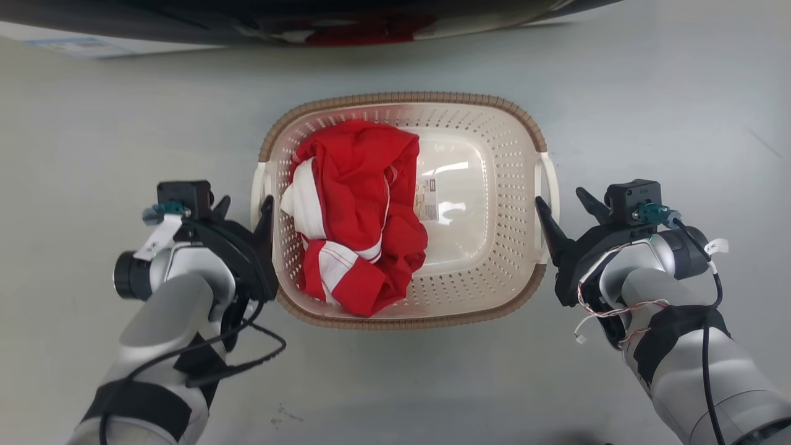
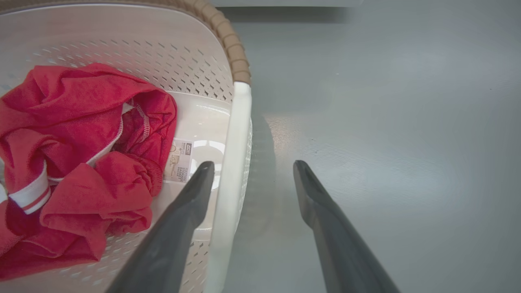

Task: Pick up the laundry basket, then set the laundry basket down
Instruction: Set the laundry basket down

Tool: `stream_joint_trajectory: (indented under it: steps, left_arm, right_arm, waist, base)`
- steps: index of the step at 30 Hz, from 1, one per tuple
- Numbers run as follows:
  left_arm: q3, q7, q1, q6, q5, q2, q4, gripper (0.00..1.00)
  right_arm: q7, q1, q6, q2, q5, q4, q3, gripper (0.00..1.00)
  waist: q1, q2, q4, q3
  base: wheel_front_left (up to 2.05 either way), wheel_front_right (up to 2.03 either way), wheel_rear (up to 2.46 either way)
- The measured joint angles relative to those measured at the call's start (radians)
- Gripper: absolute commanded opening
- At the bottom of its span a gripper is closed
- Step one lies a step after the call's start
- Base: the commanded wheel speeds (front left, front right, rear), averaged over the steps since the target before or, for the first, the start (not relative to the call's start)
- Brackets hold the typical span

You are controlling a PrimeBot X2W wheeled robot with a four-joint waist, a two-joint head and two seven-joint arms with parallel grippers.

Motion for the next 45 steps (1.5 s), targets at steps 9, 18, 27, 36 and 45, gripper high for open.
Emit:
stream_joint_trajectory:
  steps: [9,18,27,36,45]
  left_arm:
    - [-0.007,-0.035,0.057,-0.007,0.000,-0.010,0.010,1.00]
    - [-0.035,-0.065,0.090,-0.006,0.019,-0.017,0.009,1.00]
    - [-0.070,-0.082,0.190,-0.006,0.062,-0.017,0.007,1.00]
    - [-0.081,-0.087,0.267,0.020,0.082,-0.016,-0.046,1.00]
    - [-0.036,-0.087,0.349,0.083,0.090,0.009,-0.185,1.00]
  right_arm:
    - [-0.013,0.038,0.006,-0.001,-0.010,-0.005,0.018,1.00]
    - [-0.017,0.105,0.007,-0.029,-0.042,-0.025,0.037,1.00]
    - [-0.017,0.211,-0.005,-0.035,-0.024,-0.081,-0.014,1.00]
    - [-0.017,0.320,-0.053,-0.049,-0.016,-0.171,-0.064,1.00]
    - [-0.017,0.420,-0.120,-0.078,-0.031,-0.321,-0.109,1.00]
  waist:
    - [-0.0001,-0.0001,-0.004,-0.101]
    - [-0.0001,0.0000,-0.005,-0.227]
    - [0.0000,-0.0001,-0.001,-0.360]
    - [-0.0001,-0.0001,-0.008,-0.494]
    - [-0.0001,-0.0001,-0.013,-0.607]
  base:
    - [0.00,0.00,0.00]
    - [0.00,0.00,0.00]
    - [0.00,0.00,0.00]
    - [0.00,0.00,0.00]
    - [0.00,0.00,0.00]
